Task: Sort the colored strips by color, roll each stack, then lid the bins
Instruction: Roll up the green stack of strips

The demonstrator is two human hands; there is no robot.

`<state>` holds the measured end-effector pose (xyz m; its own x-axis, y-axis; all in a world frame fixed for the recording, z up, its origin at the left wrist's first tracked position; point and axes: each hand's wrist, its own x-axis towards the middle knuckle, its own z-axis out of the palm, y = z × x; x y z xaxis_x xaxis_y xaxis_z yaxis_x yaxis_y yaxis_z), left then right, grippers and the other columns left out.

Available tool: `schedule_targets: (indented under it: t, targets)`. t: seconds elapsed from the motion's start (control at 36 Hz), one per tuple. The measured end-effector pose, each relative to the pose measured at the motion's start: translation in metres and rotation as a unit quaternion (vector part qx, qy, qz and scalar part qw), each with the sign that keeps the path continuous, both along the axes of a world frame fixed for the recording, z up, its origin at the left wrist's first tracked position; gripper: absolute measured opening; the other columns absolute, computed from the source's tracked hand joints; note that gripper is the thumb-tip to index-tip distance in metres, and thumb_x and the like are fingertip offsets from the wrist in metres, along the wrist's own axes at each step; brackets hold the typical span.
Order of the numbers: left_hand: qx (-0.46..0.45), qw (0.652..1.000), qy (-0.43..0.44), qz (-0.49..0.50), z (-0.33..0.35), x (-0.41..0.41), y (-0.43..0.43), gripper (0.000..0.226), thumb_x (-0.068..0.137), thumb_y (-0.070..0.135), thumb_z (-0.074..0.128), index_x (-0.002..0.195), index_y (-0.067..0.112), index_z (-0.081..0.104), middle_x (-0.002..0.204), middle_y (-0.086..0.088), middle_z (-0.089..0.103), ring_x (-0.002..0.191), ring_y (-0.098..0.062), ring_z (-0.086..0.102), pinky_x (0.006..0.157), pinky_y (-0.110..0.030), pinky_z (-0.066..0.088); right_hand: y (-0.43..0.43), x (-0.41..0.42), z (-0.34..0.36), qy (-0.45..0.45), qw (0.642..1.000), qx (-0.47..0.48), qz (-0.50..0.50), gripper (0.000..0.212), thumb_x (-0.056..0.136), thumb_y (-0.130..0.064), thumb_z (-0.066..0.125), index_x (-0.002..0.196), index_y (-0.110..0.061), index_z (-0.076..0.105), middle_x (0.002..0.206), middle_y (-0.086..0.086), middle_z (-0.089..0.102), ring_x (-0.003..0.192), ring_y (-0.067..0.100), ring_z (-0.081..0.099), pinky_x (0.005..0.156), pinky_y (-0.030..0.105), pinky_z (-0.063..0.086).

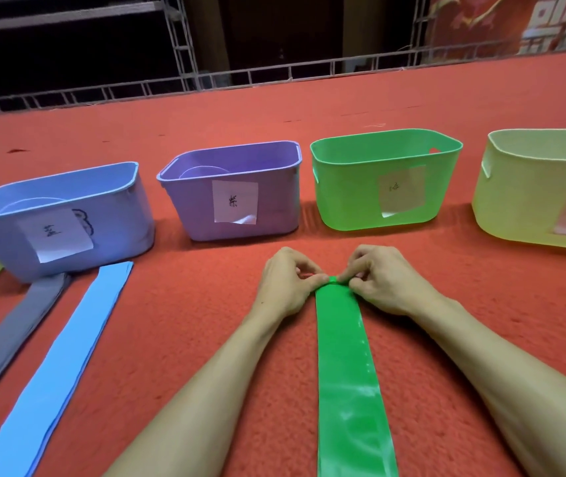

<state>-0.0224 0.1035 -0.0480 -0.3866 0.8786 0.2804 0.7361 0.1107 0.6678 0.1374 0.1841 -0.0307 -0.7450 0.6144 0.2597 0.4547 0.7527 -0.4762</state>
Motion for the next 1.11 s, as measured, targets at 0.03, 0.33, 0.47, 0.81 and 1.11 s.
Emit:
schedule_targets:
  t: [0.03,0.33,0.47,0.81,1.11]
  targets:
    - [-0.005,1.0,0.0,-0.004,0.0,0.0,0.0,0.017,0.079,0.027,0.076,0.094,0.02,0.076,0.095,0.006,0.059,0.086,-0.009,0.056,0.085,-0.024,0.046,0.0,0.0,0.0,-0.002,1.0,0.001,0.001,0.025,0.077,-0.006,0.06,0.089,-0.019,0.078,0.085,-0.009,0.059,0.069,0.007,0.056,0.068,0.016,0.04]
    - [-0.013,0.998,0.015,-0.052,-0.001,-0.001,0.004,0.011,0.078,0.021,0.075,0.087,0.028,0.077,0.092,0.009,0.057,0.101,-0.02,0.058,0.098,-0.042,0.042,0.006,-0.001,-0.001,0.069,0.995,-0.05,-0.043,0.016,0.083,-0.027,0.071,0.097,-0.024,0.076,0.077,-0.005,0.069,0.064,0.004,0.055,0.057,0.007,0.036]
    - [0.003,0.998,0.002,-0.062,0.0,-0.001,0.003,0.019,0.075,0.02,0.077,0.074,0.038,0.072,0.089,0.012,0.056,0.098,-0.021,0.058,0.096,-0.043,0.044,0.009,-0.005,0.0,0.027,0.996,-0.071,-0.039,0.013,0.081,-0.027,0.074,0.092,-0.022,0.078,0.064,-0.014,0.06,0.055,-0.002,0.05,0.051,0.009,0.034]
    - [0.001,0.997,-0.032,-0.074,0.003,-0.001,0.0,0.029,0.069,0.01,0.081,0.064,0.034,0.066,0.081,0.008,0.061,0.085,-0.015,0.061,0.087,-0.032,0.05,0.0,-0.001,-0.002,0.062,0.998,-0.025,-0.004,0.011,0.074,-0.018,0.079,0.083,-0.025,0.078,0.068,-0.011,0.054,0.058,0.002,0.046,0.054,0.011,0.032]
    - [0.007,0.993,-0.068,-0.097,0.007,-0.002,-0.008,0.002,0.077,0.012,0.076,0.076,0.012,0.075,0.083,0.002,0.065,0.082,-0.01,0.06,0.082,-0.025,0.048,-0.001,0.001,-0.001,0.07,0.994,-0.082,0.022,0.012,0.072,-0.01,0.08,0.077,-0.019,0.078,0.063,-0.012,0.057,0.056,-0.005,0.05,0.054,0.01,0.033]
